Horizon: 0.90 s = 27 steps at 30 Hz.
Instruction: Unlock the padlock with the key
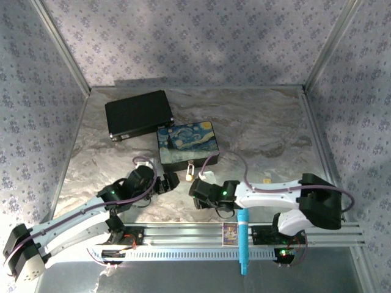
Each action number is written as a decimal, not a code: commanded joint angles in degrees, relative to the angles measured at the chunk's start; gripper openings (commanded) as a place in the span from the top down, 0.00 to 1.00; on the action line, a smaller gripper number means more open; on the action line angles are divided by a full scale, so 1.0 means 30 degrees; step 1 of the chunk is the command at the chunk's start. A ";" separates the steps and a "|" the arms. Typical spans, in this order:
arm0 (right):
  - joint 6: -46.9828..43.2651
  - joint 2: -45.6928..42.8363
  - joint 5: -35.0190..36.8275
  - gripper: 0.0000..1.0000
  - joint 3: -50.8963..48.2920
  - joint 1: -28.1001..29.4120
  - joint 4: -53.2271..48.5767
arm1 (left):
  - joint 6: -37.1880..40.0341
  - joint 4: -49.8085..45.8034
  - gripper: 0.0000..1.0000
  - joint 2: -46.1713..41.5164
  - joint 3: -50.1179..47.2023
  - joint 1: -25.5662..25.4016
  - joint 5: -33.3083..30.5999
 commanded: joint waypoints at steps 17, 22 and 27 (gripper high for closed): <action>0.3131 0.3510 0.1394 0.70 0.1312 0.2085 -0.0490 | -0.1121 0.0808 0.11 -0.0370 -0.0918 -0.0749 -0.1231; 0.3262 0.3935 0.1159 0.73 0.1419 0.2249 -0.0500 | -0.1255 0.0638 0.11 -0.0636 -0.1092 -0.0833 -0.1454; 0.3635 0.4286 0.0893 0.80 0.1306 0.2416 -0.0535 | -0.1399 0.0642 0.11 -0.0736 -0.1152 -0.0845 -0.1526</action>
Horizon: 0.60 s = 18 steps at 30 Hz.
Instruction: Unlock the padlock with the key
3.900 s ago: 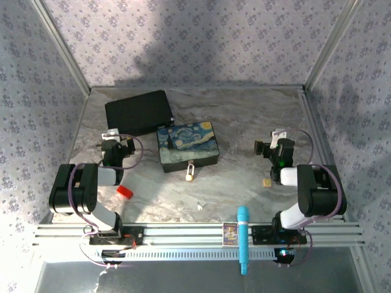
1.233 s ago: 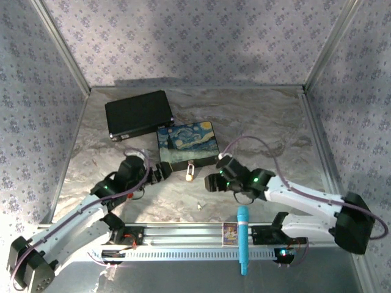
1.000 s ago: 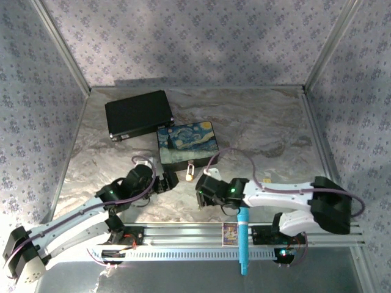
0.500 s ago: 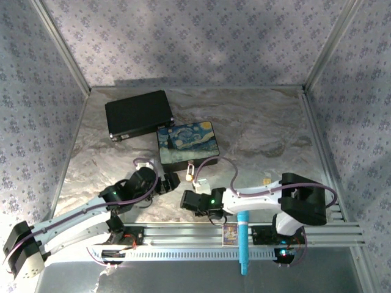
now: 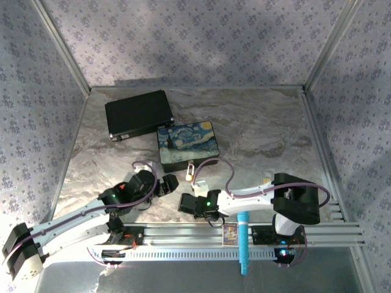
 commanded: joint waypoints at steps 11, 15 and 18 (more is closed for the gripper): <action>0.0759 -0.0211 -0.0278 0.99 -0.1099 0.0374 0.0405 | -0.0742 0.1592 0.20 0.0217 -0.0063 -0.0412 -0.0025; 0.0072 -0.0870 -0.0232 1.00 -0.1251 0.0190 0.0341 | -0.1501 0.2292 0.21 0.0449 -0.0095 -0.0557 0.0148; -0.0802 -0.1421 -0.0318 1.00 -0.1089 -0.0183 0.0099 | -0.3146 0.3994 0.27 0.0419 -0.0733 -0.0586 0.0571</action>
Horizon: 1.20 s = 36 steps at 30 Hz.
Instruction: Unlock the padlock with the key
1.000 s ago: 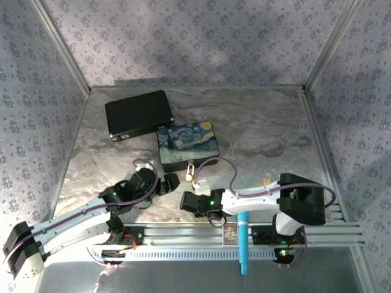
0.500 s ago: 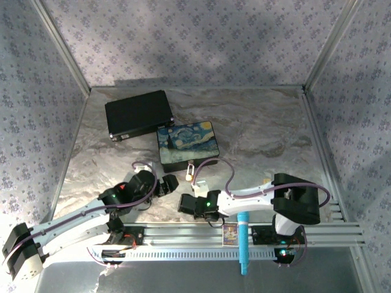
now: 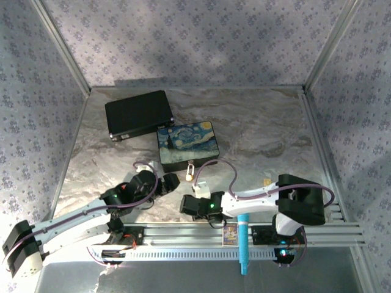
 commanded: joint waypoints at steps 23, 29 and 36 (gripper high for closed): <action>-0.5789 -0.2806 -0.1718 1.00 0.3730 -0.2695 -0.1178 | -1.5381 0.9448 0.02 0.1930 -0.2357 -0.1957 0.1394; -0.6471 -0.2700 -0.1319 1.00 0.4574 -0.2767 0.0484 | -1.6754 1.0291 0.01 0.1890 -0.2649 -0.1990 0.1063; -0.6862 -0.2257 -0.2122 1.00 0.4717 -0.2486 0.2292 | -1.7059 1.0510 0.13 0.1466 -0.2950 -0.1989 0.0542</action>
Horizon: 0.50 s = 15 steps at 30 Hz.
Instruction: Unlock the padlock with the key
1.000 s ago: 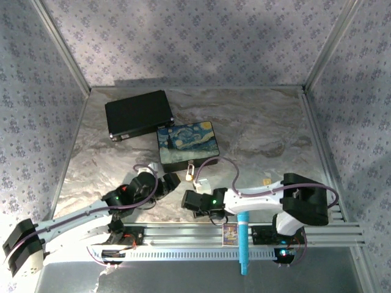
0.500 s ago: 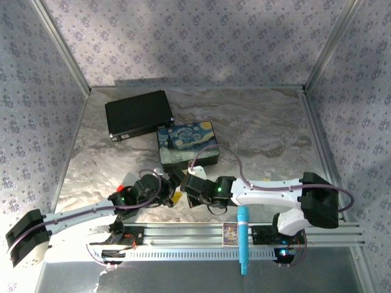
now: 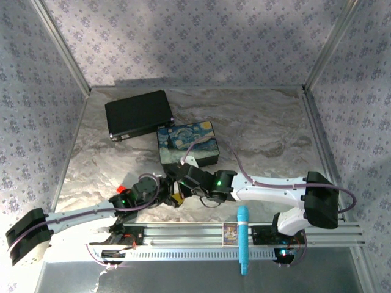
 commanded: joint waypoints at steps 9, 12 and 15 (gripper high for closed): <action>-0.0056 -0.0571 -0.0278 1.00 -0.0542 0.0540 0.1607 | -0.0685 -0.1774 0.48 -0.2464 -0.0872 -0.0109 -0.1341; 0.0015 -0.0744 -0.0300 1.00 -0.0711 0.0510 0.1719 | -0.0710 -0.1900 0.55 -0.2655 -0.1016 -0.0109 -0.1333; 0.0116 -0.0980 -0.0329 1.00 -0.0956 0.0475 0.2029 | -0.0552 -0.2172 0.63 -0.2682 -0.0994 -0.0109 -0.1359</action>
